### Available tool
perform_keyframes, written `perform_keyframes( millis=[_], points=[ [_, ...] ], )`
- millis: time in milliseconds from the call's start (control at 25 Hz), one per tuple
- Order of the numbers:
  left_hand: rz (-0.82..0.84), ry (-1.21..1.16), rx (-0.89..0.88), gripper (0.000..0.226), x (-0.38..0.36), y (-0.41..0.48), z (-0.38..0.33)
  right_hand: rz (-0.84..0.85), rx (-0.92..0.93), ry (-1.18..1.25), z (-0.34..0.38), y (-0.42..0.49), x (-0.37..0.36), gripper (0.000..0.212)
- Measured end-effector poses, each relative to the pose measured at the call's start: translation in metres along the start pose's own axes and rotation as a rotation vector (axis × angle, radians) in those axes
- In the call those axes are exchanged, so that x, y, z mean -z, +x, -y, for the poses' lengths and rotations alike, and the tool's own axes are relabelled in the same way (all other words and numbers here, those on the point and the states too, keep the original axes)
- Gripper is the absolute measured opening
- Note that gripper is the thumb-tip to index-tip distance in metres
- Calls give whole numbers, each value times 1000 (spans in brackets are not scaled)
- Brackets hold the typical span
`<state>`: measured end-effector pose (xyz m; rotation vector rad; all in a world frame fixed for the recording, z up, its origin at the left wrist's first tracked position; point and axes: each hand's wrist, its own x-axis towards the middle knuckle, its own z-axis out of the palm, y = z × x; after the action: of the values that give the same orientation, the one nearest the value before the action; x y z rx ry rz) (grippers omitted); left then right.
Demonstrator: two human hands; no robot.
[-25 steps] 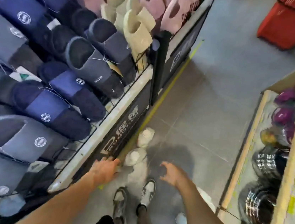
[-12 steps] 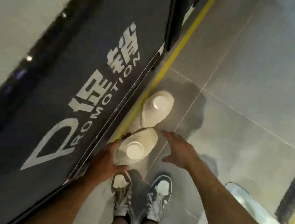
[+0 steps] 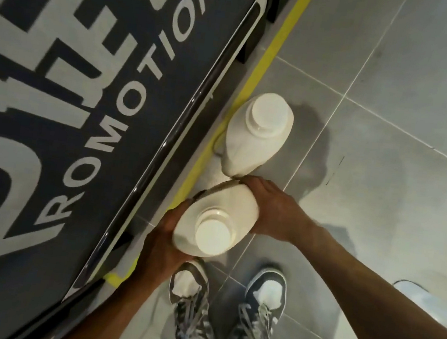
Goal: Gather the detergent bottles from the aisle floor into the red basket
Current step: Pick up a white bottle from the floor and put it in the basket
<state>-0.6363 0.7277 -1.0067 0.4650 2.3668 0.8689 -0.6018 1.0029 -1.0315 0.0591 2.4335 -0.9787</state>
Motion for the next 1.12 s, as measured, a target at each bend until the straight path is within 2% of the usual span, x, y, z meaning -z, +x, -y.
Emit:
perform_keyframes(
  millis=[120,280,400,560,680,840,1120],
  points=[
    [37,-74,58,72,-4,2,17,-30,32,13,-10,-9,-5,108],
    [100,-173,13,76,-9,15,18,-53,36,46,-17,-12,-5,98],
    [130,-227,-15,88,0,20,4,-47,-56,78,-13,-20,2,87],
    [210,-189,-17,104,21,27,-32,-25,-189,136,-5,-52,23,90],
    [272,-212,-68,104,47,8,-87,-33,-223,195,23,-103,63,90],
    [297,-194,-138,105,104,-28,-191,-91,-279,210,80,-182,146,102],
    [335,-139,-281,101,270,-106,-417,-299,-408,227,246,-346,336,91]
  ],
)
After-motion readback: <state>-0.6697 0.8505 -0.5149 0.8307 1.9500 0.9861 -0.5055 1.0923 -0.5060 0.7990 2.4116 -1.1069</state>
